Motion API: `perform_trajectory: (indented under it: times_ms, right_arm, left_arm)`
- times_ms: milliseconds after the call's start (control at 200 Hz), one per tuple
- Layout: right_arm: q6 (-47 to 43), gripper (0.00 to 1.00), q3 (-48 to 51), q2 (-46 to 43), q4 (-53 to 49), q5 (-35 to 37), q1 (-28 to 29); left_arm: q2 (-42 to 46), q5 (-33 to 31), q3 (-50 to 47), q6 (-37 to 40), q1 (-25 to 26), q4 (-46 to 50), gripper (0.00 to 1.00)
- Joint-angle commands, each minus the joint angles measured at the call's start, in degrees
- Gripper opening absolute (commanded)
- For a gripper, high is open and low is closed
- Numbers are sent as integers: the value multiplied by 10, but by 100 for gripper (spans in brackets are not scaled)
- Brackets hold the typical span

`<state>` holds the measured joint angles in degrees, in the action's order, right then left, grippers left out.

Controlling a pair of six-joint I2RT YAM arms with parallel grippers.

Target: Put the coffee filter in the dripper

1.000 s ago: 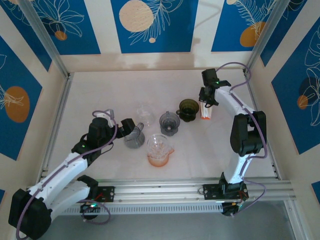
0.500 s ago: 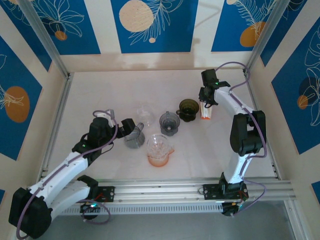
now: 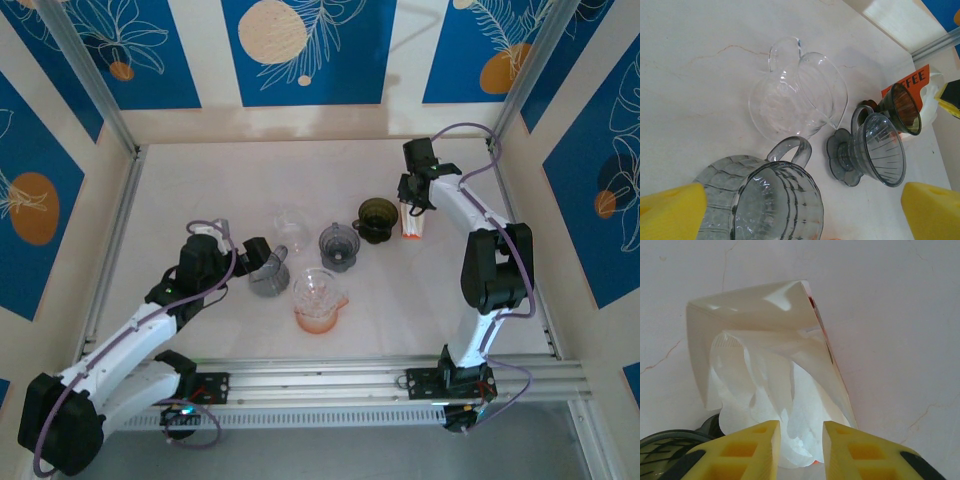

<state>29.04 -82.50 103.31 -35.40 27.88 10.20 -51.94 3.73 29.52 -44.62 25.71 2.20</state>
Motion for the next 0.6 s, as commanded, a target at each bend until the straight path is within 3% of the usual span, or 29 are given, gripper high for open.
perform_trajectory:
  times_ms: [0,360,520,595]
  right_arm:
    - [2,28,-15,12,-11,-1,-4]
    - [-6,13,-12,9,-6,4,-7]
    - [-15,0,-13,7,-5,6,-5]
    - [-18,0,-8,-3,-2,10,-3]
  left_arm:
    - [0,-8,14,-1,-4,-8,100]
    - [-2,-10,14,-2,-5,-8,100]
    - [-3,-9,13,-2,-5,-8,100]
    - [-3,-9,13,-3,-5,-7,100]
